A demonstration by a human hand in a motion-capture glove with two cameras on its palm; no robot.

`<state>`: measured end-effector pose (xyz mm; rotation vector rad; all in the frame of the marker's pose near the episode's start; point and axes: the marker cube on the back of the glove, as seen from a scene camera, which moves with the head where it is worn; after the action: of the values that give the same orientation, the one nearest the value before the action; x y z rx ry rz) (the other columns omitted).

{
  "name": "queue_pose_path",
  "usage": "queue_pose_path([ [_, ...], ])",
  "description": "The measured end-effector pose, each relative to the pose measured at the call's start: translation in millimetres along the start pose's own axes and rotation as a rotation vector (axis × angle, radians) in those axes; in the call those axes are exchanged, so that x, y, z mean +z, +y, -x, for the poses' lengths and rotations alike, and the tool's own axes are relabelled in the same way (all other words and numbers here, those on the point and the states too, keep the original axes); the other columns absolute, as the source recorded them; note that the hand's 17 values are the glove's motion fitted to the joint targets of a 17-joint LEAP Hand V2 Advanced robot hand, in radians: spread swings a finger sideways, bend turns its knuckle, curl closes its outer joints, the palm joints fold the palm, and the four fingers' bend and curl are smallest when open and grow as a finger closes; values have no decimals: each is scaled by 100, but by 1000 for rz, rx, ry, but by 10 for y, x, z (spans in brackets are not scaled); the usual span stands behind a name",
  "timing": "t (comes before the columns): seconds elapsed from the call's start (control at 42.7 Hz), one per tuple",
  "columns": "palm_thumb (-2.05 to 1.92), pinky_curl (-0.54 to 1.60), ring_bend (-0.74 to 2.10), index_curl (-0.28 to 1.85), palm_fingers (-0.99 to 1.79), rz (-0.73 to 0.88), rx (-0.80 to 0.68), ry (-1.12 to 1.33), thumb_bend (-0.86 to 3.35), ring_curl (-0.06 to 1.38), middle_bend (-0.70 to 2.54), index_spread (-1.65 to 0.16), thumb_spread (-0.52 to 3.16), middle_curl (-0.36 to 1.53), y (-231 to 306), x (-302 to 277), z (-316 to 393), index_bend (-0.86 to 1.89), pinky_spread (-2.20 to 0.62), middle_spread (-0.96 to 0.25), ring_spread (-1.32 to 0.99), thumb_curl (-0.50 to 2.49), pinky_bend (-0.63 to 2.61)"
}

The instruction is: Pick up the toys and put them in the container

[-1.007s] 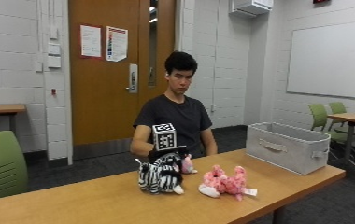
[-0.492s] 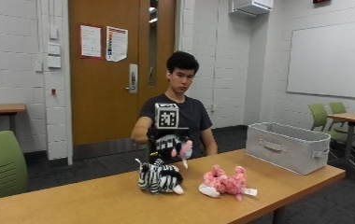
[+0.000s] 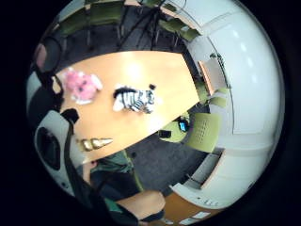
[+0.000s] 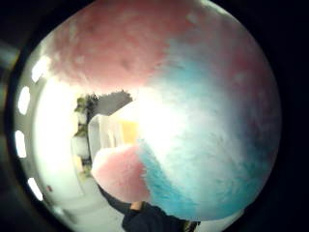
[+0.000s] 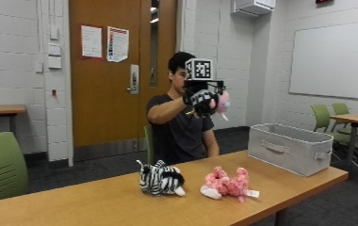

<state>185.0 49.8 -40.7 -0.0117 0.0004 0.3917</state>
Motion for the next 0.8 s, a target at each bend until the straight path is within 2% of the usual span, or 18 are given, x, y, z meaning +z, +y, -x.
queue_pose_path([
  [0.375, 70, 37, 109, 94, 106, -69, -345, -24, 21, 41, 72, -43, 84, 50, 198, -417, 2001, 18, -48, -42, -44, 73, 84],
  [0.562, 70, 37, 108, 101, 106, -87, -506, -33, 20, 42, 71, -45, 82, 52, 599, -461, 3209, 16, -48, -42, -44, 79, 85],
  [0.796, 70, 37, 108, 109, 105, -126, -820, 34, 18, 43, 70, -47, 80, 55, 536, -238, 3728, 15, -48, -43, -45, 84, 85],
])
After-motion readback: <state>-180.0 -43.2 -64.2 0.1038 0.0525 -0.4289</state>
